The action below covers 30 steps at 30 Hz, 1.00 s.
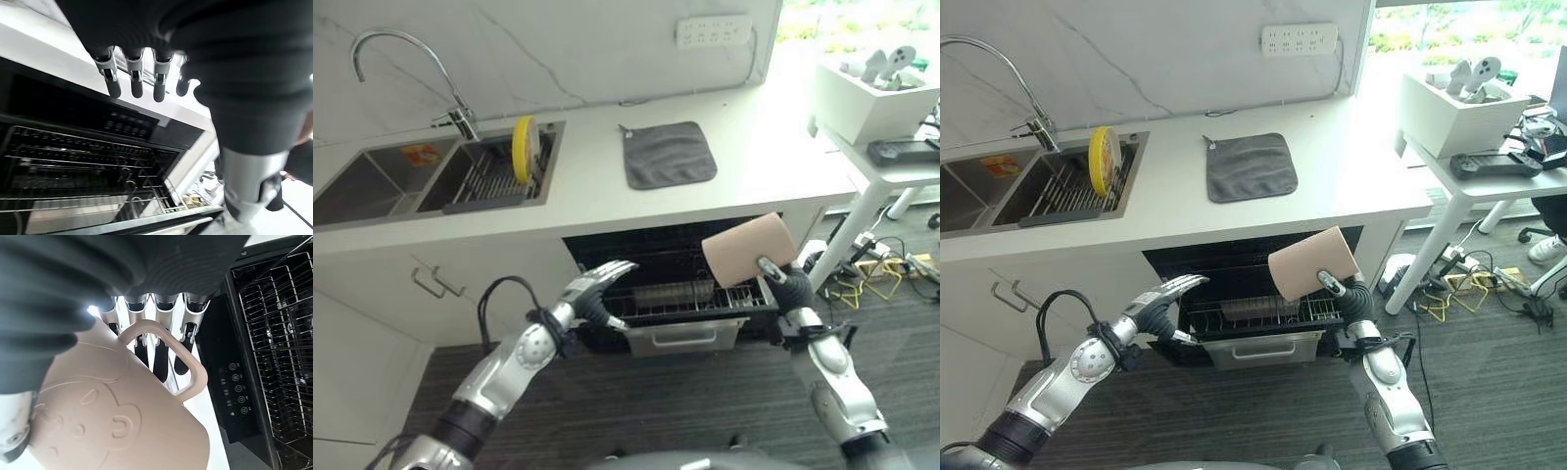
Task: Place the dishes in the dishwasher.
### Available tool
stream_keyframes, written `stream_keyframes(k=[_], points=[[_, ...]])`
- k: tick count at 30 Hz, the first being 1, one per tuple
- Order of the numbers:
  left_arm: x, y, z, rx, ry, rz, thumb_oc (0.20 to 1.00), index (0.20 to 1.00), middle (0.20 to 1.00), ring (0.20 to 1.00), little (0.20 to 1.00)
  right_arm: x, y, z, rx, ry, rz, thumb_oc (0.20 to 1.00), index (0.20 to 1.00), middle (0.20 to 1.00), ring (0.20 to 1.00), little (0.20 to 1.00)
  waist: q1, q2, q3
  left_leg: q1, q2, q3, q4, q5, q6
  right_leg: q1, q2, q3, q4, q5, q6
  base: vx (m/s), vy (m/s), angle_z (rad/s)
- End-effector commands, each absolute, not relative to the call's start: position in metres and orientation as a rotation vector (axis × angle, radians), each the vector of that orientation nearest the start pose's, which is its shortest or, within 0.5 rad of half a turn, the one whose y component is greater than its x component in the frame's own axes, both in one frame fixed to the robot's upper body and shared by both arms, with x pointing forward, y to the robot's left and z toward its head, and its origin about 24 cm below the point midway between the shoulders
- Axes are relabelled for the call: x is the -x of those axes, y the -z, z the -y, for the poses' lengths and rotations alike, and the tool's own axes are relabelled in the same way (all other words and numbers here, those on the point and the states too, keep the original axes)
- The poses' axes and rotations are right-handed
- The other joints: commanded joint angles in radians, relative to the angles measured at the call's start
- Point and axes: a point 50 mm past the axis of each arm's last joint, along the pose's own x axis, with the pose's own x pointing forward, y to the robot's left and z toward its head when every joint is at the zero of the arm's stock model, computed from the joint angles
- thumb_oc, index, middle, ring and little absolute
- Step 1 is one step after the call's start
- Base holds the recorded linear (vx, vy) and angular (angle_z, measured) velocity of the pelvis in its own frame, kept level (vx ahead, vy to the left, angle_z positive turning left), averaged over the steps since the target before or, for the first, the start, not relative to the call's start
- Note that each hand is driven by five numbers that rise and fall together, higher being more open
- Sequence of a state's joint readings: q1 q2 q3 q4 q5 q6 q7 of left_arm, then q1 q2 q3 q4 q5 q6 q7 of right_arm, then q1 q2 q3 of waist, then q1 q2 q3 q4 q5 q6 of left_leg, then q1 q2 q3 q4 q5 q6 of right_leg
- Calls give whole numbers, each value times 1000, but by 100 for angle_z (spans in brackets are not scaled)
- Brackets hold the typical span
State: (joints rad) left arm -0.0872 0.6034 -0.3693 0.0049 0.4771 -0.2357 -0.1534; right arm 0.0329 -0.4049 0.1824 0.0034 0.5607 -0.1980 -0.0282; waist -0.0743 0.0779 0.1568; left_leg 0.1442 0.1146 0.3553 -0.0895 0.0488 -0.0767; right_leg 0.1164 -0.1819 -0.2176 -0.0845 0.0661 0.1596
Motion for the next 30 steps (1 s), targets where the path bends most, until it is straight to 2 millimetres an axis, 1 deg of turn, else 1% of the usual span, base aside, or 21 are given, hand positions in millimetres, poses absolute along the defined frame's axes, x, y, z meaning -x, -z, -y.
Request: stream_keyframes(k=[1, 2, 3, 4, 6, 8, 13, 16, 18, 22, 24, 26, 28, 30], points=[[-270, -87, -145, -1239, 653, 335, 1000, 1000, 1000, 1000, 1000, -268, -108, 180, -193, -202, 300, 200, 200, 200, 200, 200, 2, -12, 72, -37, -18, -37, 60, -37, 26, -72, -29, -40, 77, -4, -6, -87, 60, -12], [-272, -89, -144, -1255, 655, 339, 1000, 1000, 1000, 1000, 1000, -270, -111, 180, -188, -207, 309, 200, 200, 200, 200, 200, 1, -10, 82, -49, -19, -40, 63, -32, 27, -83, -30, -36, 79, 1, -7, -140, 96, -10], [-278, -95, -143, -1296, 661, 348, 1000, 1000, 1000, 1000, 1000, -276, -120, 180, -165, -222, 328, 200, 200, 200, 200, 200, 0, -5, 110, -78, -22, -50, 72, -30, 27, -114, -35, -26, 89, 3, -7, -111, 50, 2], [-278, -96, -143, -1300, 660, 350, 1000, 1000, 1000, 1000, 1000, -277, -121, 180, -162, -224, 330, 200, 200, 200, 200, 200, 0, -4, 113, -82, -23, -51, 73, -30, 27, -117, -36, -25, 91, 4, -7, -119, 59, 6], [-283, -101, -142, -1317, 650, 354, 1000, 1000, 1000, 1000, 1000, -282, -129, 179, -124, -240, 351, 200, 200, 200, 200, 200, -1, 1, 138, -102, -26, -59, 79, -29, 26, -137, -39, -18, 95, 6, -8, -100, 43, 3], [-296, -111, -142, -1329, 614, 370, 1000, 1000, 1000, 1000, 1000, -296, -150, 172, -17, -284, 400, 200, 200, 200, 200, 200, 3, 0, 195, -147, -29, -70, 100, -26, 28, -179, -46, -11, 110, 13, -11, -191, 24, -1], [-301, -115, -139, -1328, 647, 343, 1000, 1000, 1000, 1000, 1000, -304, -160, 171, 43, -304, 407, 200, 200, 200, 200, 200, 10, -10, 238, -168, -25, -75, 110, -24, 27, -203, -48, -15, 125, 17, -9, -73, -15, 7], [-303, -119, -136, -1352, 672, 328, 1000, 1000, 1000, 1000, 1000, -310, -169, 171, 86, -293, 430, 200, 200, 200, 200, 200, 18, -19, 266, -189, -19, -76, 116, -20, 27, -221, -50, -22, 133, 20, -7, -88, -24, 0], [-303, -120, -137, -1362, 674, 323, 1000, 1000, 1000, 1000, 1000, -312, -172, 171, 94, -291, 437, 200, 200, 200, 200, 200, 19, -22, 274, -195, -17, -77, 117, -19, 27, -227, -49, -22, 134, 20, -7, -73, -25, 0], [-312, -129, -137, -1411, 676, 306, 1000, 1000, 1000, 1000, 1000, -321, -188, 170, 192, -280, 437, 200, 200, 200, 200, 200, 21, -36, 310, -233, -6, -77, 127, -9, 24, -268, -43, -21, 152, 23, -8, -104, -34, -1], [-314, -131, -137, -1423, 675, 306, 1000, 1000, 1000, 1000, 1000, -325, -191, 171, 233, -271, 423, 200, 200, 200, 200, 200, 23, -40, 321, -244, -1, -76, 131, -5, 23, -281, -42, -20, 159, 25, -8, -71, -17, 0], [-317, -136, -138, -1436, 675, 309, 1000, 1000, 1000, 1000, 1000, -330, -195, 176, 310, -251, 415, 200, 200, 200, 200, 200, 30, -48, 335, -260, 6, -74, 137, 2, 21, -297, -40, -24, 171, 25, -9, -67, -22, 2], [-320, -146, -137, -1463, 690, 320, 1000, 1000, 1000, 1000, 1000, -336, -203, 187, 360, -207, 406, 200, 200, 200, 200, 200, 39, -60, 350, -275, 15, -72, 147, 6, 19, -313, -38, -27, 185, 24, -8, -61, -41, 1], [-322, -151, -136, -1492, 713, 322, 1000, 1000, 1000, 1000, 1000, -340, -209, 200, 400, -159, 393, 200, 200, 200, 200, 200, 47, -69, 361, -277, 20, -75, 154, 3, 16, -314, -35, -28, 191, 20, -5, -22, -51, 7]])
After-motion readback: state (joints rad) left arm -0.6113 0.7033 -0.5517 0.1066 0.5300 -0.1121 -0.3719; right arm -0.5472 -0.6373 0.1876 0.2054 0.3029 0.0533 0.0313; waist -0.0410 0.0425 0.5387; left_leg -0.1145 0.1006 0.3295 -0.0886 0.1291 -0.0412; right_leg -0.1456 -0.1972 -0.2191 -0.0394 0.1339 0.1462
